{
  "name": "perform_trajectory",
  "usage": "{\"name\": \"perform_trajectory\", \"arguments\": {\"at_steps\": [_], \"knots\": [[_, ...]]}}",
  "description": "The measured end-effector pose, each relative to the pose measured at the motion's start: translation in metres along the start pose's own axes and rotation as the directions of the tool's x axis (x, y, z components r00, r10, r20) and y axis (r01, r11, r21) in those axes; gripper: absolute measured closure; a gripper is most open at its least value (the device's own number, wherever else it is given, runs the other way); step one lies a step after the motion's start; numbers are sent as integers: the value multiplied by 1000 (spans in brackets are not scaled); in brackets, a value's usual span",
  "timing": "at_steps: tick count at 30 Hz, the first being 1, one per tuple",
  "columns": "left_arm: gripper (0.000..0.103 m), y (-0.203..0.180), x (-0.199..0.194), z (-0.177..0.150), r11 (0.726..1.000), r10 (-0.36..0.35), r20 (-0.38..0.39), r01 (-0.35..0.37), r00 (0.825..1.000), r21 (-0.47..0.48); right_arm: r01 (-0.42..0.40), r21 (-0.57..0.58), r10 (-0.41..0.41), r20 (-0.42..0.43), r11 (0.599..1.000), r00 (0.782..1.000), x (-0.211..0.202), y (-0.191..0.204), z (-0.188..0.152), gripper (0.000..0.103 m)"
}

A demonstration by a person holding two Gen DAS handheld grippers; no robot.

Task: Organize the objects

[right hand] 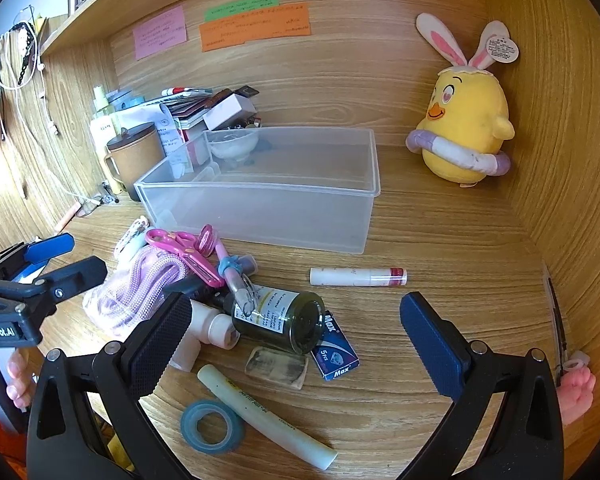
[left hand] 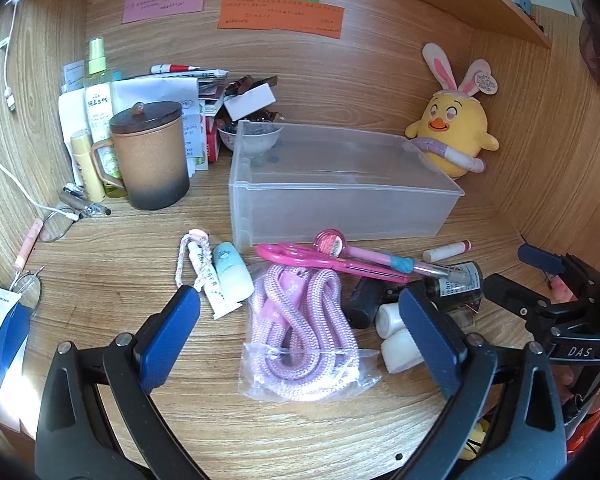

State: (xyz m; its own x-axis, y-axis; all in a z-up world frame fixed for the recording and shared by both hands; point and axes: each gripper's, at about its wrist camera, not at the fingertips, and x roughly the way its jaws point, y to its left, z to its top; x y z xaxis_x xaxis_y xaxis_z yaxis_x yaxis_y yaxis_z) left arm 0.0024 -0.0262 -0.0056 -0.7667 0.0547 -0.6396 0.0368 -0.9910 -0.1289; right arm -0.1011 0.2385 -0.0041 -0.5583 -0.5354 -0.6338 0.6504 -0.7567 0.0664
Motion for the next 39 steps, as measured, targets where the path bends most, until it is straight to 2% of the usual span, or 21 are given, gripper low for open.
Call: {"name": "perform_trajectory", "arguments": {"at_steps": [1,5,8,10,12,15,16,20,22,23,26,28,34,39], "knots": [[17,5,0,0,1000,4,-6,-4,1000,-8,0,-3,0,-3,1000,1000,0,-1,-1,0],[23,31,5,1,998,32,-31,-34,999,-60,-9,-17,9,-18,1000,1000,4,-1,-6,2],[29,49,14,4,993,65,-58,-70,996,-95,-22,-34,21,-34,999,999,8,2,-8,11],[41,58,23,7,990,72,-92,-82,993,-112,-28,-38,26,-45,999,999,12,4,-9,16],[46,67,32,10,988,77,-117,-92,990,-125,-38,-34,36,-57,999,998,16,4,-9,22],[51,77,48,15,984,92,-147,-112,985,-135,-47,-29,45,-66,998,997,21,5,-9,27],[56,78,52,16,984,92,-160,-114,983,-134,-49,-28,47,-68,998,997,23,6,-8,28],[64,75,71,17,990,87,-206,-109,975,-94,-56,-24,54,-76,998,996,29,8,-6,30],[72,72,79,16,993,71,-233,-92,970,-79,-58,-21,56,-83,998,995,33,9,-5,33],[72,71,82,16,993,66,-243,-87,968,-77,-59,-16,58,-87,998,995,35,9,-5,35],[77,72,82,18,994,51,-241,-72,969,-79,-65,-3,65,-101,998,993,40,8,-5,42],[92,75,82,18,995,18,-238,-41,971,-90,-66,4,66,-102,998,993,41,7,-6,46],[97,75,76,16,996,23,-231,-43,973,-82,-73,18,74,-83,997,994,37,4,-4,60],[98,75,64,18,995,20,-206,-41,978,-95,-74,31,76,-63,997,995,29,-3,0,82]]}}
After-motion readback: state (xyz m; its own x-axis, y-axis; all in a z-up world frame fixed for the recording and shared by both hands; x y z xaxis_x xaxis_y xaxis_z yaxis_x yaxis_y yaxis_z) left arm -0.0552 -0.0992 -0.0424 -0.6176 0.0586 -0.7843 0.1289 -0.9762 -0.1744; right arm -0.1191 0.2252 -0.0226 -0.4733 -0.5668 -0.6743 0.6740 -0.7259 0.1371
